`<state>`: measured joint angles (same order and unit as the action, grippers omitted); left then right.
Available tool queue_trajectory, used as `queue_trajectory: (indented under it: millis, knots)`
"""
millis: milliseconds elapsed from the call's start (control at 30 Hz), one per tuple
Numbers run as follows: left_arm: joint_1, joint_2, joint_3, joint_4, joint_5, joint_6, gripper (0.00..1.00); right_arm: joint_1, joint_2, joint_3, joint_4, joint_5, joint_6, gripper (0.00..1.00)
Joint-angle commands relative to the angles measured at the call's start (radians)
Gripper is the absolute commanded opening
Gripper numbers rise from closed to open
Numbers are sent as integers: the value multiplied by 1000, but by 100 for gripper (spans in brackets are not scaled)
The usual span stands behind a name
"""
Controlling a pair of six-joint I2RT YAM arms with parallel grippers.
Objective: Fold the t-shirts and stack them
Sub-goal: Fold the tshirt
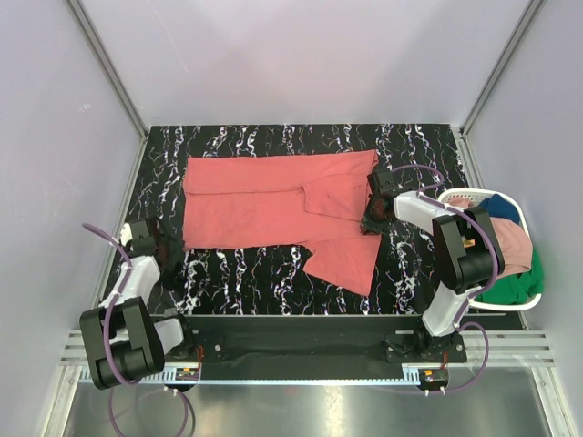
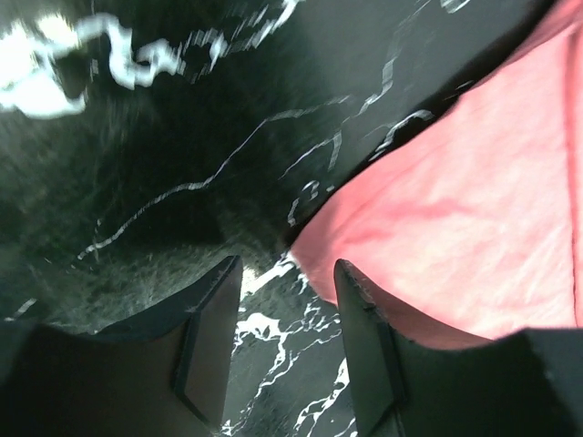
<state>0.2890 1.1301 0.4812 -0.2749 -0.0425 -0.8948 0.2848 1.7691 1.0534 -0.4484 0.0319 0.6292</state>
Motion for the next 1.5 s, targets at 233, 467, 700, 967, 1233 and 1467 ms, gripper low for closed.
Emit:
queue_trajectory:
  millis: [233,467,700,967,1233,1467]
  knots:
    - [78,6,-130,180,173,-162,44,-7,-22,7,-47,10,-39,19]
    - [91,57,-210,299,233,-268,46,-7,-25,13,-46,3,-56,19]
    - [90,-12,-176,160,155,-270,47,-6,-34,14,-46,2,-62,19]
    - [90,-184,-111,16,102,-279,53,-6,-31,0,-35,-4,-62,19]
    - [90,-199,-266,266,208,-513,56,-6,-31,5,-30,-12,-63,19]
    - [90,-115,-239,315,234,-546,56,-7,-28,3,-21,-12,-57,20]
